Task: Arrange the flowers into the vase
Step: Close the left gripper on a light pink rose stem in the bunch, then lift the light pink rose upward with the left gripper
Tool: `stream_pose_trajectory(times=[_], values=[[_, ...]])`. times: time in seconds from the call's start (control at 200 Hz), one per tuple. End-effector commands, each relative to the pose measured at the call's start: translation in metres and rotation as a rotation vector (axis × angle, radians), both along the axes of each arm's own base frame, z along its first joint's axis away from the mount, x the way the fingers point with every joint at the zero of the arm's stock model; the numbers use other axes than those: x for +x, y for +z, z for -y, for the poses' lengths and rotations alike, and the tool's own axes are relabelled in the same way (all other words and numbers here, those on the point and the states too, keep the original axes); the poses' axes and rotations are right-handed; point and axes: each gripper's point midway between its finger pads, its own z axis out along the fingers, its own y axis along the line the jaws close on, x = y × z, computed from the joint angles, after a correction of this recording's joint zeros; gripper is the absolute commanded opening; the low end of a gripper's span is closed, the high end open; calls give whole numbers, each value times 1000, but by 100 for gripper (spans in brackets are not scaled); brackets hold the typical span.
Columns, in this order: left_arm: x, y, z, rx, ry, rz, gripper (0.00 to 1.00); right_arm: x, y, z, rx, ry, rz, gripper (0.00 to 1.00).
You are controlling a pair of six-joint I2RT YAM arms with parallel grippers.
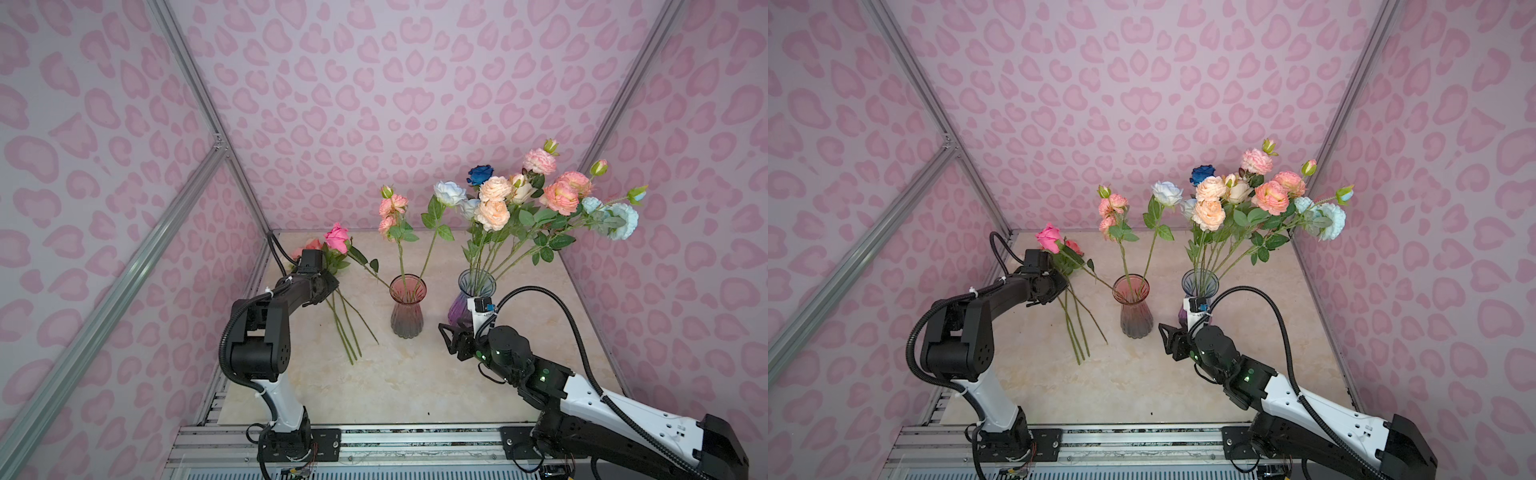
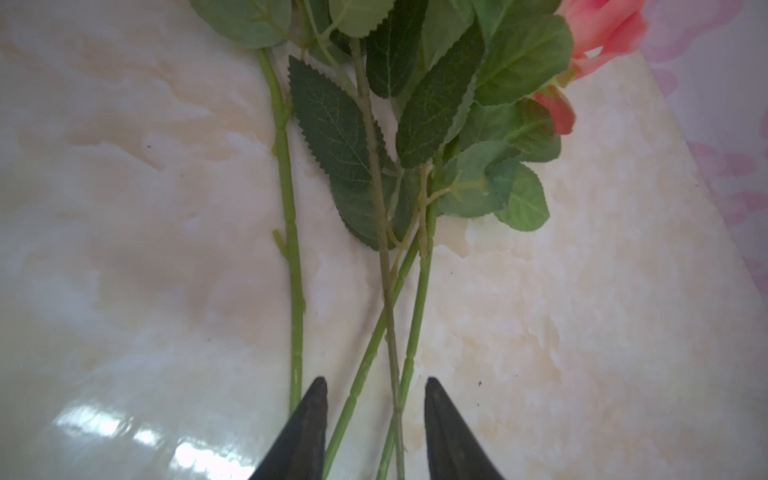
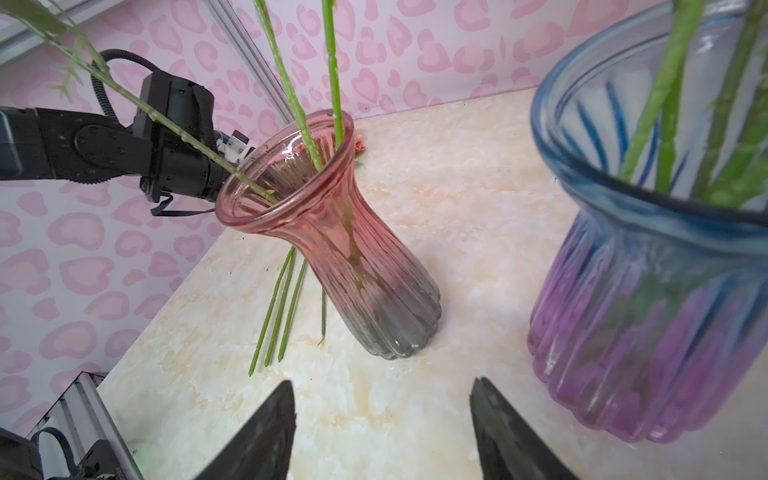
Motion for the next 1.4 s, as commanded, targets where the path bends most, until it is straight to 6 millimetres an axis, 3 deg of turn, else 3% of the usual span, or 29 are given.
stream_pose_trajectory(times=[0.0,0.14,0.31,0.53,0.745,0.885,1.07,1.395], values=[[18,-4,-6,36,-4,14,41,2,3,2,6,-17,22,68],[30,-17,-6,23,-18,-4,37,4,-1,3,-7,-21,21,69],[31,-28,-9,27,-8,-31,18,7,-3,4,-15,-29,17,68],[29,-17,-12,55,-13,-11,4,8,-5,1,-12,-23,11,69],[24,9,-9,59,-45,49,3,7,-2,2,0,-22,15,68],[19,45,-3,43,-71,129,3,3,4,9,3,-29,21,68],[-5,108,-1,63,-77,258,3,-6,5,41,-55,-95,12,69],[-107,227,-17,159,-45,541,3,-28,-13,91,-118,-165,-154,70]])
